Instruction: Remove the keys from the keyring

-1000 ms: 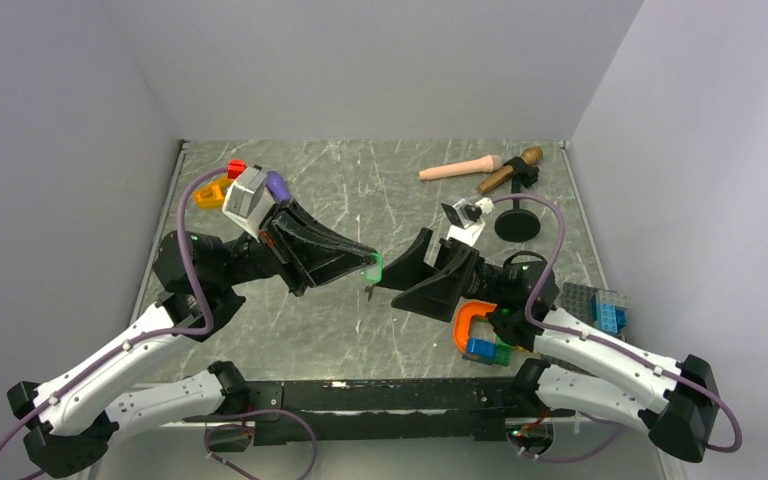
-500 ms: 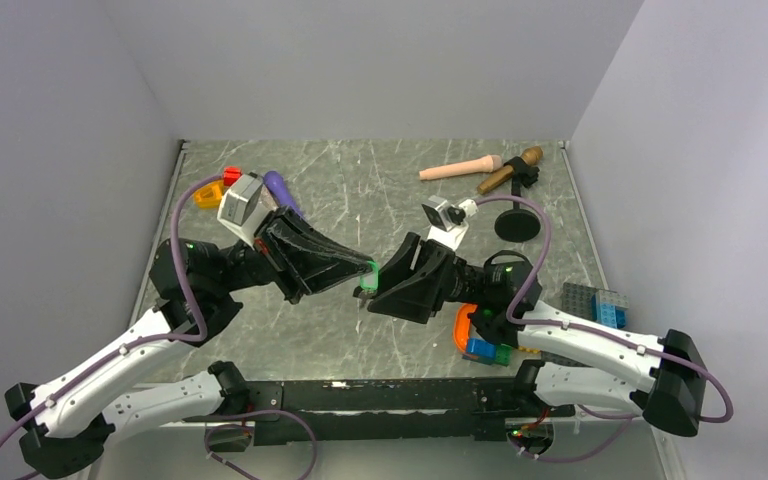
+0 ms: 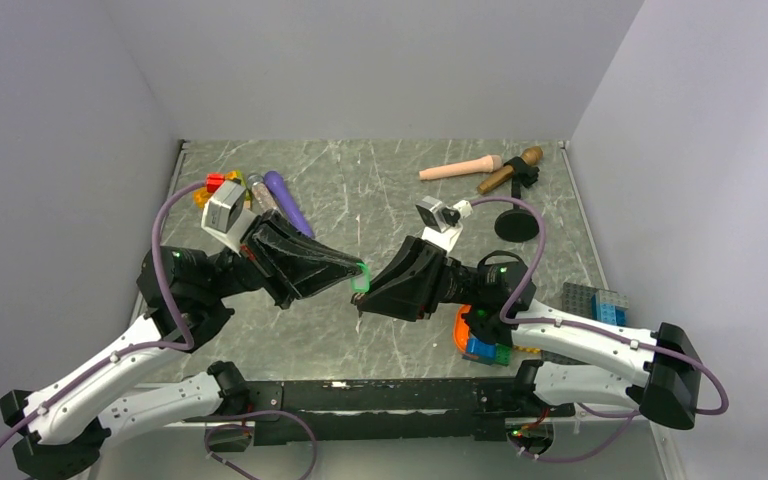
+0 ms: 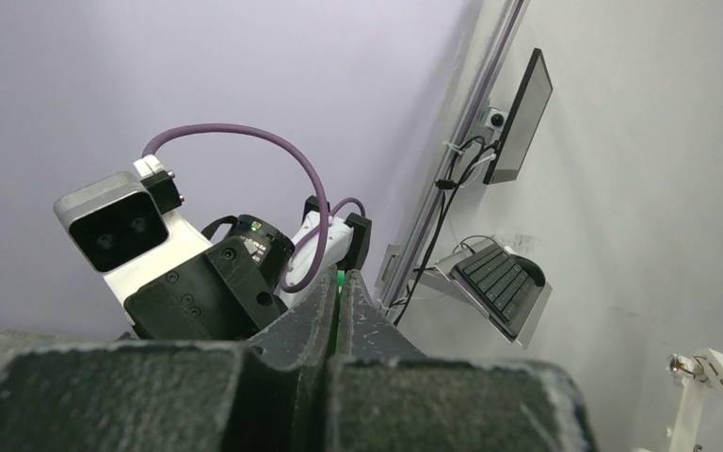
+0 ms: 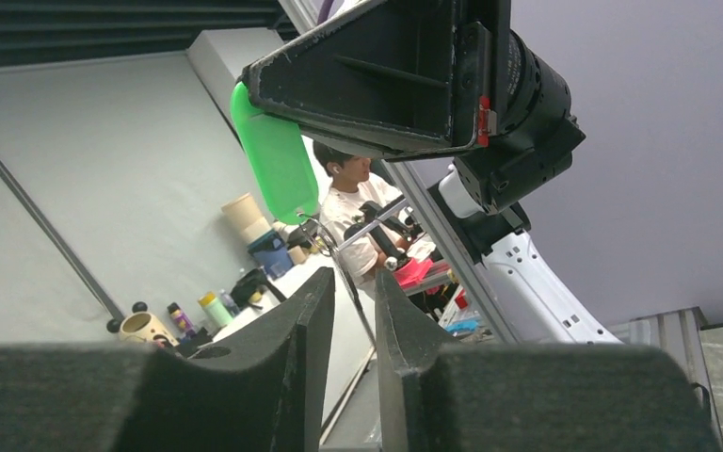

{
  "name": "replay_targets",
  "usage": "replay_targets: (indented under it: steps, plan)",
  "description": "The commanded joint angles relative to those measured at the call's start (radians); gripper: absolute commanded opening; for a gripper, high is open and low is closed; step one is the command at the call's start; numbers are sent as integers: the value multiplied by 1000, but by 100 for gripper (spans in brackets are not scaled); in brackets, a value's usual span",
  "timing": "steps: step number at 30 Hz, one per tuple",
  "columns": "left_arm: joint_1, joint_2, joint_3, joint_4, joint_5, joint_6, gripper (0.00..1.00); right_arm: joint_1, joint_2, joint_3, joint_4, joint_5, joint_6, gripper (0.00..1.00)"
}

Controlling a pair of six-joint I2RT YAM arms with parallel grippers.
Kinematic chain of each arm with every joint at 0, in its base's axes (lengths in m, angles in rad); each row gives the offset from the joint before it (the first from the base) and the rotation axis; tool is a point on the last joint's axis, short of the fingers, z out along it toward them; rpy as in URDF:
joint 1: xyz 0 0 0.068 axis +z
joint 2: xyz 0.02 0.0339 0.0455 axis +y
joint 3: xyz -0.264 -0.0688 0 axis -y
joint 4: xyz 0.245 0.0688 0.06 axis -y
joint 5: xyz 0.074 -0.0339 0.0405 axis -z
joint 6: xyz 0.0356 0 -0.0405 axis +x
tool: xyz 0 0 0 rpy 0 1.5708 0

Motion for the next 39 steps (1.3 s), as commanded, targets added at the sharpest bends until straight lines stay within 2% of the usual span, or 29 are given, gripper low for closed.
replay_targets:
  steps: [1,11,19,31,36,39]
  plan:
    - [-9,-19,-6,4,-35,23,0,10,1,47,74,17,-21,26]
    - [-44,-45,-8,-61,-133,77,0,18,16,54,99,13,-14,26]
    - [-76,-49,-2,-99,-178,112,0,19,18,54,102,14,-15,22]
    - [-144,-49,41,-181,-235,180,0,20,13,45,90,11,-20,3]
    - [-158,-64,77,-290,-263,219,0,19,-14,37,22,8,-42,0]
    - [-158,-89,94,-379,-284,244,0,19,-52,52,-141,13,-92,0]
